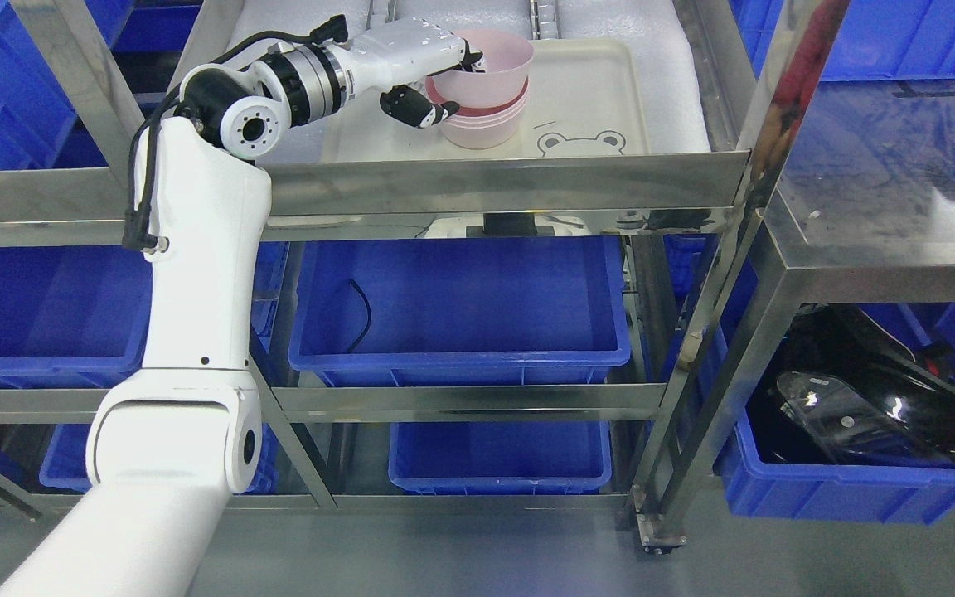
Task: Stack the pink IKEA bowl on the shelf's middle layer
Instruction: 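Lower the pink bowl into the pink bowl on the middle-layer tray, then open the left hand and release the stacked pink bowl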
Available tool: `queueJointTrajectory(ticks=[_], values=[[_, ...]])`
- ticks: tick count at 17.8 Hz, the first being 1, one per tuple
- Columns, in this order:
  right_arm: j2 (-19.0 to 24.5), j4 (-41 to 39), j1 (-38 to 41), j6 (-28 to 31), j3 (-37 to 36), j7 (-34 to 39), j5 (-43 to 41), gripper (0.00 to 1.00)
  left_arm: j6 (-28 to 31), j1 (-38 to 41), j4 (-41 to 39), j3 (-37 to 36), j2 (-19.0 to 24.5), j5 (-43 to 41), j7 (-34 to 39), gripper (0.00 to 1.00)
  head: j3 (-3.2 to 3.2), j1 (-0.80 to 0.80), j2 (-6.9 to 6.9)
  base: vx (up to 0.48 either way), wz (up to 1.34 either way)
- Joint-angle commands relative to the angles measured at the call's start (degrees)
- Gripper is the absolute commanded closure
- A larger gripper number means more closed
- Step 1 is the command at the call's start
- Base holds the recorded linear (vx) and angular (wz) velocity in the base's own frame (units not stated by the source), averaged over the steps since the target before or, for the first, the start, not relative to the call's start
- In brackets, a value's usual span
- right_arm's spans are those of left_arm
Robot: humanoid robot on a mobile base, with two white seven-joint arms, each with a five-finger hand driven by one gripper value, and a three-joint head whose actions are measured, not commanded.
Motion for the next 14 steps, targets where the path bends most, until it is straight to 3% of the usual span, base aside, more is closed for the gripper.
queueJointTrajectory(ticks=[1,4,11,14], values=[[-1.00,-1.00,1.32,0.04,0.00,0.01,0.00,0.00,0.26,-0.55,-0.50,-0.04,-2.74,1.36,0.21,0.14,0.00,0.00,0.00,0.000,0.00],[-1.00,-1.00,1.32,0.04,0.00,0.01,0.00,0.00,0.88,-0.82,-0.59,2.43,-3.17,8.19,-0.66,0.03,0.00,0.00,0.00,0.000,0.00],[-1.00,-1.00,1.32,0.04,0.00,0.01,0.00,0.00,7.90,-2.93,-0.42,2.78,-3.17,28.49,-3.21,0.01,0.00,0.00,0.00,0.000,0.00],[-1.00,-1.00,1.32,0.04,0.00,0.01,0.00,0.00,15.79,-2.67,-2.60,1.47,-3.17,44.39,-3.13,0.01,0.00,0.00,0.00,0.000,0.00]])
